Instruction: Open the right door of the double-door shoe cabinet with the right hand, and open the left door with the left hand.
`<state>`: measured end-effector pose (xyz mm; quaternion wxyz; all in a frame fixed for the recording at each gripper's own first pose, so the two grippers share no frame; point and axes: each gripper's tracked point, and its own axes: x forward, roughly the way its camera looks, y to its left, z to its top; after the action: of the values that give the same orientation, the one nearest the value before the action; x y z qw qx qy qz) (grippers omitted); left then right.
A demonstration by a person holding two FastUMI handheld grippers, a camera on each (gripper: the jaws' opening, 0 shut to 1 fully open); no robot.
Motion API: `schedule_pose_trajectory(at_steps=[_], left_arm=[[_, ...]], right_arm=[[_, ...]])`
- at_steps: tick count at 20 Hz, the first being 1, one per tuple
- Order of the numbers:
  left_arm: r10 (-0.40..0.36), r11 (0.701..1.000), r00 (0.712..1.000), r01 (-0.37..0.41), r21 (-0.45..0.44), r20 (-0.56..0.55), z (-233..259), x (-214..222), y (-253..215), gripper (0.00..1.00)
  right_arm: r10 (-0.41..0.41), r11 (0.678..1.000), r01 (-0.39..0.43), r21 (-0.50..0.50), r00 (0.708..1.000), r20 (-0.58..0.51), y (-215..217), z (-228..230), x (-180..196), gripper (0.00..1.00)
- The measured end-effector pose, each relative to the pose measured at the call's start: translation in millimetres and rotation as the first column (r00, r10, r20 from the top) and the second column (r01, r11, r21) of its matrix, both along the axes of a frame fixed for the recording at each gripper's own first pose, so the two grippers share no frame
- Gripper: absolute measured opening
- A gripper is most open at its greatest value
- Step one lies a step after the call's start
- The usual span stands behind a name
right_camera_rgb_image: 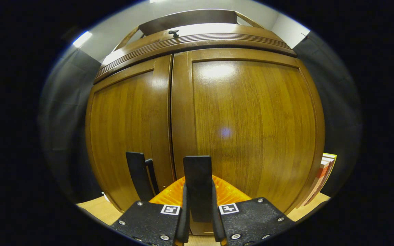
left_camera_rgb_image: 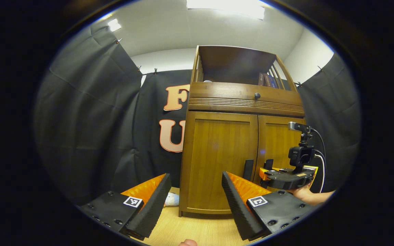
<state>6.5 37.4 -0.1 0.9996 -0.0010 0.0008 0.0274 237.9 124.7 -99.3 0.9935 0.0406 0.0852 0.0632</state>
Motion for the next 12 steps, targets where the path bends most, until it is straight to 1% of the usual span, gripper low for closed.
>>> schedule_pose_trajectory(at_steps=[3,4,5,6,7,8,11,12], left_arm=[[-0.001,1.0,1.0,0.001,-0.005,-0.003,0,-3,0,0.92],[-0.002,1.0,1.0,0.002,-0.008,-0.004,-1,-4,0,0.96],[0.001,1.0,1.0,-0.001,-0.009,-0.004,0,-7,0,1.0],[0.004,1.0,1.0,-0.004,-0.01,-0.002,1,-9,2,1.0],[0.008,1.0,1.0,-0.008,-0.009,0.0,1,-9,2,0.96],[0.012,1.0,1.0,-0.012,-0.008,0.001,2,-11,3,0.92],[0.021,1.0,1.0,-0.021,-0.005,0.005,3,-15,3,0.92],[0.021,1.0,1.0,-0.021,-0.003,0.005,3,-16,2,0.96]], right_arm=[[0.001,1.0,-0.001,-0.009,1.0,-0.008,-2,-2,-2,0.23],[-0.001,1.0,0.0,-0.013,1.0,-0.01,-2,-2,-2,0.28],[0.0,1.0,0.0,-0.016,1.0,-0.013,-1,-2,-2,0.23],[0.002,1.0,-0.003,-0.018,1.0,-0.016,-2,-2,-3,0.23],[0.005,1.0,-0.006,-0.019,1.0,-0.017,-1,-2,-4,0.18],[0.009,1.0,-0.01,-0.02,1.0,-0.02,-1,-2,-6,0.23],[0.014,1.0,-0.014,-0.004,1.0,-0.01,-3,2,-14,0.23],[0.017,1.0,-0.017,0.003,1.0,-0.012,-3,3,-17,0.23]])
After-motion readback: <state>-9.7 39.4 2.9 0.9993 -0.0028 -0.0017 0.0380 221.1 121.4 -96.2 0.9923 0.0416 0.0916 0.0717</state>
